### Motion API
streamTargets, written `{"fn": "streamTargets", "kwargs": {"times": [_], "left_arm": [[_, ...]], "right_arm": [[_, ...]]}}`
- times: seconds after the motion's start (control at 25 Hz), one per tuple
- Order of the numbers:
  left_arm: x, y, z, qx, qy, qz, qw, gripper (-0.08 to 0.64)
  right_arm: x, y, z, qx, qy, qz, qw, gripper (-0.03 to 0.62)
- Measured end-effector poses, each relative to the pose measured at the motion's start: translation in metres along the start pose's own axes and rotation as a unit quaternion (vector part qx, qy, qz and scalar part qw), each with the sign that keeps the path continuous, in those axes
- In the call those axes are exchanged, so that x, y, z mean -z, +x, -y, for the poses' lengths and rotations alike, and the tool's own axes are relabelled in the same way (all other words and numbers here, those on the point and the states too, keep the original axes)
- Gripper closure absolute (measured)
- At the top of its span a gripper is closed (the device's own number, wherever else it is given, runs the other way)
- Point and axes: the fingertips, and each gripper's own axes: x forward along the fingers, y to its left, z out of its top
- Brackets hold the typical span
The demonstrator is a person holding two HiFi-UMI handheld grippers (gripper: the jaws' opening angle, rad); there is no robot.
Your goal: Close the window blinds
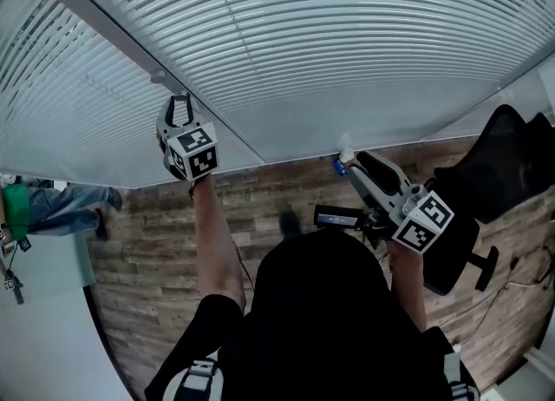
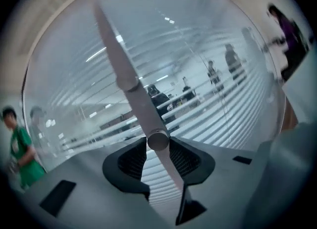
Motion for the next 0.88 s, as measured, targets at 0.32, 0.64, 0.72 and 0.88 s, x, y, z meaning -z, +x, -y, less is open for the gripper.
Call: {"fn": "streamTargets", "kwargs": {"times": [0.32, 0.64, 0.72, 0.88], "left_arm": [[-0.0016, -0.0014, -0.0038, 0.071, -0.204, 0.02, 0.9763, 0.411], [0.0018, 0.0015, -0.0017, -0.051, 0.166, -0.036, 0.9842, 0.425], [0.0009, 0.0019, -0.0004, -0.056, 0.19, -0.041, 0.9793, 0.425], [0.0003, -0.002, -0.001, -0.005, 0.015, -0.014, 0.9998, 0.422]], "right_arm": [[-0.0028, 0.003, -0.0052, -0.004, -0.001, 0.004, 1.0, 0.442], [-0.0018, 0.0032, -0.0049, -0.007, -0.003, 0.002, 1.0, 0.441], [-0.0019, 0.0032, -0.0053, -0.008, -0.004, 0.002, 1.0, 0.44], [-0.0014, 0.0037, -0.0062, -0.009, -0.005, 0.0, 1.0, 0.441]]}}
